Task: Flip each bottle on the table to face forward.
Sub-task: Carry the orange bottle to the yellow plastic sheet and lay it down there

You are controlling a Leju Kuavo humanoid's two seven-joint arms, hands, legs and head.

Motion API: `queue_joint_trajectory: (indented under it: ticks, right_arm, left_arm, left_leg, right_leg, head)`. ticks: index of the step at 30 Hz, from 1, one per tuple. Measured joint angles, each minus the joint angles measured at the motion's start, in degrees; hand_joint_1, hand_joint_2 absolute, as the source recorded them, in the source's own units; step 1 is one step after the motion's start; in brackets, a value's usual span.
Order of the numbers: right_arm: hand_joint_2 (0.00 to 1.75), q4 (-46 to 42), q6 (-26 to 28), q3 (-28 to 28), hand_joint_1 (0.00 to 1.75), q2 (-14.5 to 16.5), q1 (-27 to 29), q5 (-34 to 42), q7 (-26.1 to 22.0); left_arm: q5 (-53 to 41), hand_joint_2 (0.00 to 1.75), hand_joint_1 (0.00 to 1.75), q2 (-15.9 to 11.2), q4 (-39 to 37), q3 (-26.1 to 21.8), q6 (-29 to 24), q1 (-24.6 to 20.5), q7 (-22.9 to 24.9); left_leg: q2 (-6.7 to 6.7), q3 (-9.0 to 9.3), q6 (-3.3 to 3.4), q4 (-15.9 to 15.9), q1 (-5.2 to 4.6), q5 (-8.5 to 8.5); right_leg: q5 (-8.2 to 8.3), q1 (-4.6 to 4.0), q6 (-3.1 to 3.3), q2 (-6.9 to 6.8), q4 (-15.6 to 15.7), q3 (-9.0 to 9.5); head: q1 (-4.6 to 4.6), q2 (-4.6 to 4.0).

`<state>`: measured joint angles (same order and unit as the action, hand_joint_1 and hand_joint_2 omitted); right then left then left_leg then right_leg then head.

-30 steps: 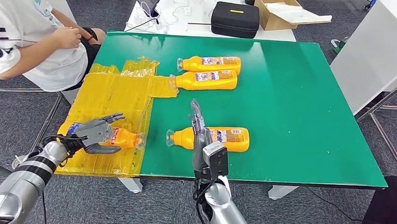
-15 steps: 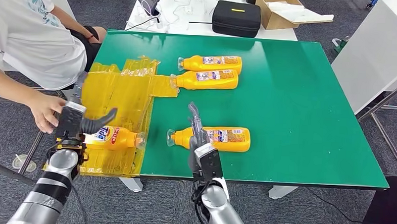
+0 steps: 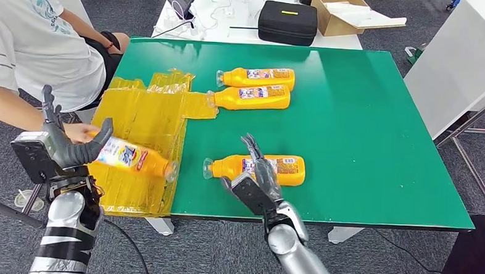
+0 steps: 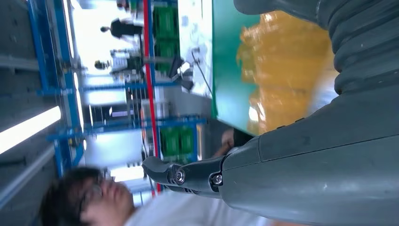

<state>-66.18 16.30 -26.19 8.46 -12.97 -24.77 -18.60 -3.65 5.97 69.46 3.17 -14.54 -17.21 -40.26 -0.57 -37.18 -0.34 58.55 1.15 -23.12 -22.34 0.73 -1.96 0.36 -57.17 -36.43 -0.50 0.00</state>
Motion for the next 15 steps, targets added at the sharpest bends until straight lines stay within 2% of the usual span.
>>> queue_joint_trajectory:
  ticks: [2, 7, 9, 15]
  right_arm:
    - [1.75, 0.01, -2.03, 0.58, 0.00, -1.99, -0.58, -2.54, 2.88]
    - [1.75, 2.26, -11.71, 2.23, 0.00, -11.80, -7.18, -9.31, 10.14]
    - [1.75, 4.56, -14.77, 1.63, 0.00, -12.99, -10.30, -9.93, 10.72]
    - [1.75, 10.96, -20.58, -0.89, 0.00, -13.07, -14.98, -9.27, 10.55]
  left_arm:
    - [-0.51, 1.75, 0.00, 0.53, 1.28, -0.58, -0.56, 1.17, 0.00]
    - [-1.17, 1.75, 0.00, 2.70, 5.07, -1.60, -2.51, 5.92, 0.03]
    - [-1.69, 1.75, 0.00, 3.03, 4.22, -1.51, -2.02, 6.10, 0.04]
    - [-3.00, 1.75, 0.00, 3.56, 1.80, -1.28, -1.06, 5.69, 0.07]
  left_leg:
    - [-0.01, -0.01, 0.00, 0.00, 0.00, 0.00]
    - [-0.02, -0.05, 0.02, 0.01, 0.02, 0.03]
    - [0.00, -0.05, 0.03, 0.01, 0.02, 0.04]
    - [-0.02, -0.06, 0.04, 0.01, 0.02, 0.04]
  right_leg:
    - [0.00, 0.01, 0.00, -0.01, 0.00, 0.00]
    - [0.01, -0.02, -0.01, -0.01, 0.00, -0.02]
    - [0.01, -0.03, -0.01, 0.00, 0.00, -0.02]
    - [0.02, -0.03, -0.02, 0.00, 0.00, -0.02]
  head:
    - [0.03, 0.00]
    - [0.02, 0.01]
    - [0.02, 0.01]
    - [0.03, 0.00]
